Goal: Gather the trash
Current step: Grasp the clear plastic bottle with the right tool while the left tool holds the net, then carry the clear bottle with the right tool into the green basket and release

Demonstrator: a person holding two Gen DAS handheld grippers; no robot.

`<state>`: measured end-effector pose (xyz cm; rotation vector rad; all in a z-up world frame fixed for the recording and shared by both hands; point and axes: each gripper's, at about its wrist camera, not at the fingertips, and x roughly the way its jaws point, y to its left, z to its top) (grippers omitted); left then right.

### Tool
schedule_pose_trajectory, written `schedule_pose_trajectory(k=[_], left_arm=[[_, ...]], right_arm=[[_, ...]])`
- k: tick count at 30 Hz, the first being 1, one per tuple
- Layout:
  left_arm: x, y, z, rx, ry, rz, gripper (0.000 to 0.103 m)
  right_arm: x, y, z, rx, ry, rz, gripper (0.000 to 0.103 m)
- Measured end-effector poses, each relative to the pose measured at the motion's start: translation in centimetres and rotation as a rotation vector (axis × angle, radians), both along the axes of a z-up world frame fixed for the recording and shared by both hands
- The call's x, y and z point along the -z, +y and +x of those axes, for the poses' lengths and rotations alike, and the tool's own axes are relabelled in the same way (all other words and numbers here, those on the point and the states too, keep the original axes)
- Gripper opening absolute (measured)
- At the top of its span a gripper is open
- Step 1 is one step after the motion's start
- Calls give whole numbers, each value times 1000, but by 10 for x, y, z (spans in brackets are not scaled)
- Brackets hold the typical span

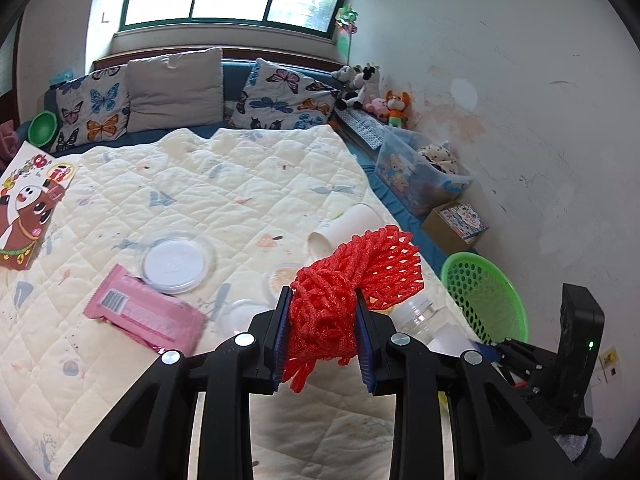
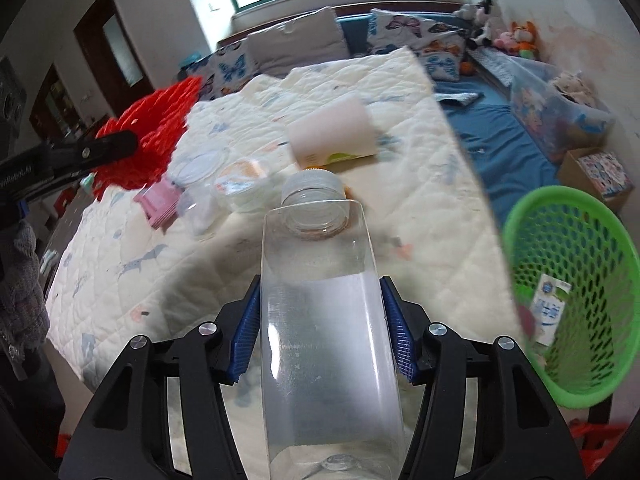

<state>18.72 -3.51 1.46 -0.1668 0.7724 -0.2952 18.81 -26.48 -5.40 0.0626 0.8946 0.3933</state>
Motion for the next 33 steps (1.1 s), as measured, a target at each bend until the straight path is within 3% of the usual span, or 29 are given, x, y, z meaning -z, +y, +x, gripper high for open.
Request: schedule_pose_trajectory(k=[7, 16, 26, 33], left_arm=[[-4, -41, 8, 71, -2, 16, 28], [-1, -82, 18, 131, 19, 35, 28], [9, -111, 31, 171, 47, 60, 28], [15, -129, 36, 207, 65, 72, 28]], right_arm=[[-5, -85, 6, 180, -8, -28, 57], [20, -184, 33, 357, 44, -80, 57], [59, -227, 67, 409, 101, -132, 58], [59, -236, 62, 430, 86, -139, 61]])
